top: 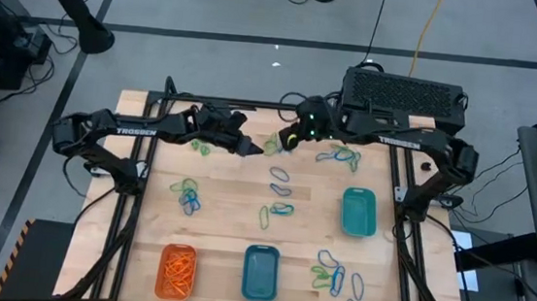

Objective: Sort rubber bands into baskets
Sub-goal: Put the orange rubber band into the orange bin

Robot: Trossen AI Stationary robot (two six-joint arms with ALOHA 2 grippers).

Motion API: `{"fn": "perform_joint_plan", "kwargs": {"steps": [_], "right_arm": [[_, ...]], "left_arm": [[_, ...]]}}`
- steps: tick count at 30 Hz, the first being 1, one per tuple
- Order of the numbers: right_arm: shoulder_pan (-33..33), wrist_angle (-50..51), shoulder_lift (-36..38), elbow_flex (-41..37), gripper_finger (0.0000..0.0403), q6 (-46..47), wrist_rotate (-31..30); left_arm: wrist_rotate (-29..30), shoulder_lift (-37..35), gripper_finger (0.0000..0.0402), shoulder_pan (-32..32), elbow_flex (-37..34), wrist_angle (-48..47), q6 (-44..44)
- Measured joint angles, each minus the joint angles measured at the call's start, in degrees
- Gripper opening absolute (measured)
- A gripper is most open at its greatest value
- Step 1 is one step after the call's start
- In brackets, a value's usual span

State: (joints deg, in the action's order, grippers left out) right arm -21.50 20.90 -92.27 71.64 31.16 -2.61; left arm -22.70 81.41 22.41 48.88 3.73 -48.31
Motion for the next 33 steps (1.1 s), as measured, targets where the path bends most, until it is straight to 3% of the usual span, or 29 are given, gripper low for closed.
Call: {"fn": "perform_joint_plan", "kwargs": {"steps": [10,33], "right_arm": [[6.41,0.46,1.86,0.04,0.0,4.01,-0.44],[10.0,0.35,1.9,0.07,0.0,7.21,-0.31]], "left_arm": [[-1.9,4.17,0.0125,-1.67,-0.02,14.16,-6.71],[-1.14,8.19,0.0125,-2.95,-0.02,15.53,-4.91]]}}
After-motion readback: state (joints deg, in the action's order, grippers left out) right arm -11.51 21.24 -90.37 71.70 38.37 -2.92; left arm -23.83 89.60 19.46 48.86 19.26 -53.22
